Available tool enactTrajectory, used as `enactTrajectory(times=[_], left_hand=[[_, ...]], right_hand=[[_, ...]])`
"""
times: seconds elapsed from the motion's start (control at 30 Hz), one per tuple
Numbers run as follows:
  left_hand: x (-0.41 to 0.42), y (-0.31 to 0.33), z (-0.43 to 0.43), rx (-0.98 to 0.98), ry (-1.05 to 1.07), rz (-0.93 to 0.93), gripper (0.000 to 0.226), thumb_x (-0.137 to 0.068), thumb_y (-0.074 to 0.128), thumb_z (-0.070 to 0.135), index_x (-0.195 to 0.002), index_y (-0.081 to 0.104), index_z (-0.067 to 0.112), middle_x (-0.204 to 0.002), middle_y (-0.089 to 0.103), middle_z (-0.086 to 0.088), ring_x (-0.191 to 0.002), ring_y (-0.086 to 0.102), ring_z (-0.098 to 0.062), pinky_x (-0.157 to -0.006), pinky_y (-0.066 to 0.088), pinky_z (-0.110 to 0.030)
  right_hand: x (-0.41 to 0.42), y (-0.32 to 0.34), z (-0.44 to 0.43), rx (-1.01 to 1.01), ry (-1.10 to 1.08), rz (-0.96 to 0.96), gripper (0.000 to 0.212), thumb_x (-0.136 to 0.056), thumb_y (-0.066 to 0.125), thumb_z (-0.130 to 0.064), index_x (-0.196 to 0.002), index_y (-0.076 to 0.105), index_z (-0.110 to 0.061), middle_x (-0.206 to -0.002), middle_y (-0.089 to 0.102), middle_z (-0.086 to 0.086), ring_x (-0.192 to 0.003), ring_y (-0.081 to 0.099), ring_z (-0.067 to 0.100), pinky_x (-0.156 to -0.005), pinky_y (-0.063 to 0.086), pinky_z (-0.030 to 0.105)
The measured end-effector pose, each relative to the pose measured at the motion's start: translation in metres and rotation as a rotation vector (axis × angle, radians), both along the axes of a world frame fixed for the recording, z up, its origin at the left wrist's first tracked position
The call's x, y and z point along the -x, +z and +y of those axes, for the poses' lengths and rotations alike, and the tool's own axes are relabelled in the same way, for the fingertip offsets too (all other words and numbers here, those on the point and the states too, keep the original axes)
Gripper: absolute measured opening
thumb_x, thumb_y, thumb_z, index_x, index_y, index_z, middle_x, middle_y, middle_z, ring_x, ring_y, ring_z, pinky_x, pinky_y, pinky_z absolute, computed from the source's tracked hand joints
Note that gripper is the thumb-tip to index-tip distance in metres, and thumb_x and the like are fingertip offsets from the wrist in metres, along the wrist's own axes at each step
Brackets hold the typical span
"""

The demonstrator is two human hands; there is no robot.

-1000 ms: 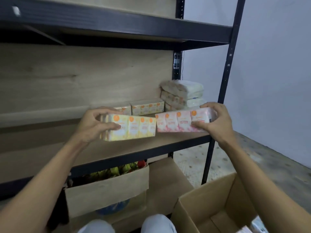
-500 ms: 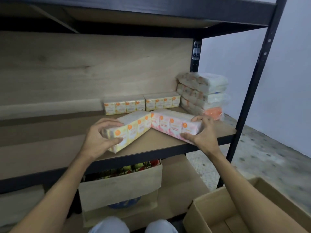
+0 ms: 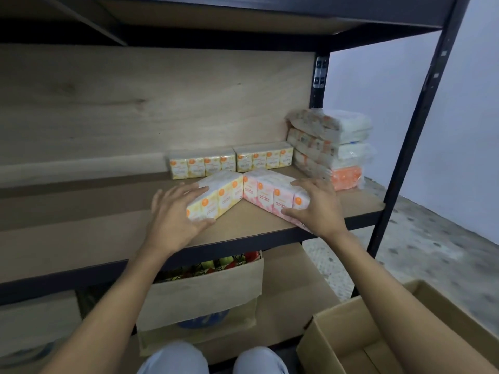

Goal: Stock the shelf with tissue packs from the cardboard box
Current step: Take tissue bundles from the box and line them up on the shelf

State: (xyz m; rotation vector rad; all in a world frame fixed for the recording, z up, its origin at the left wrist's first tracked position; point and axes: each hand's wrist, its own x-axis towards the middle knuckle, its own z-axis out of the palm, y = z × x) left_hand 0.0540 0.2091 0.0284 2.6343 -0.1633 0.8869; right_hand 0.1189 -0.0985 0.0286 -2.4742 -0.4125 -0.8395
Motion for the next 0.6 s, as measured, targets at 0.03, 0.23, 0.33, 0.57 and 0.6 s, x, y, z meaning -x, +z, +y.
enactTrajectory(times=[0.03,0.23,0.33,0.57,0.6], left_hand=[[-0.001,-0.001,-0.001,-0.033,0.02,-0.009,0.065,-0.072,0.077,0.049,-0.131,0.055,0.034,-0.14,0.052,0.008,-0.133,0.041,-0.017,-0.115,0.015,-0.047],[-0.004,0.002,0.017,-0.061,-0.007,0.022,0.05,-0.081,0.073,0.035,-0.129,0.057,0.037,-0.137,0.055,0.011,-0.13,0.045,-0.013,-0.114,0.016,-0.045],[-0.008,0.008,0.029,-0.069,-0.01,0.065,0.053,-0.079,0.075,0.03,-0.128,0.056,0.039,-0.137,0.054,0.015,-0.133,0.043,-0.01,-0.118,0.007,-0.046],[-0.029,0.02,0.028,-0.142,0.069,0.077,0.075,-0.073,0.078,0.015,-0.139,0.045,0.03,-0.145,0.047,0.004,-0.135,0.04,-0.018,-0.118,0.006,-0.042],[-0.032,0.019,0.022,-0.123,0.053,0.064,0.076,-0.074,0.077,0.022,-0.141,0.042,0.031,-0.146,0.045,0.004,-0.136,0.038,-0.018,-0.116,0.009,-0.04]], right_hand=[[-0.002,-0.001,-0.003,0.013,0.023,-0.007,0.065,-0.06,0.083,-0.047,-0.117,0.061,-0.027,-0.122,0.058,0.0,-0.117,0.046,0.022,-0.097,0.041,0.043],[-0.017,0.008,-0.029,0.121,0.148,0.028,0.062,-0.062,0.084,-0.041,-0.118,0.062,-0.025,-0.123,0.062,-0.005,-0.116,0.053,0.017,-0.097,0.04,0.034],[-0.032,0.018,-0.038,0.214,0.145,0.107,0.063,-0.065,0.082,-0.041,-0.122,0.056,-0.029,-0.128,0.059,-0.007,-0.119,0.051,0.017,-0.102,0.038,0.041],[-0.055,0.034,-0.005,0.33,0.076,0.115,0.078,-0.067,0.078,-0.043,-0.135,0.04,-0.034,-0.139,0.05,-0.003,-0.128,0.043,0.021,-0.11,0.027,0.046],[-0.056,0.031,0.005,0.299,0.08,0.091,0.081,-0.065,0.077,-0.051,-0.135,0.04,-0.034,-0.139,0.049,-0.004,-0.129,0.042,0.021,-0.109,0.028,0.049]])
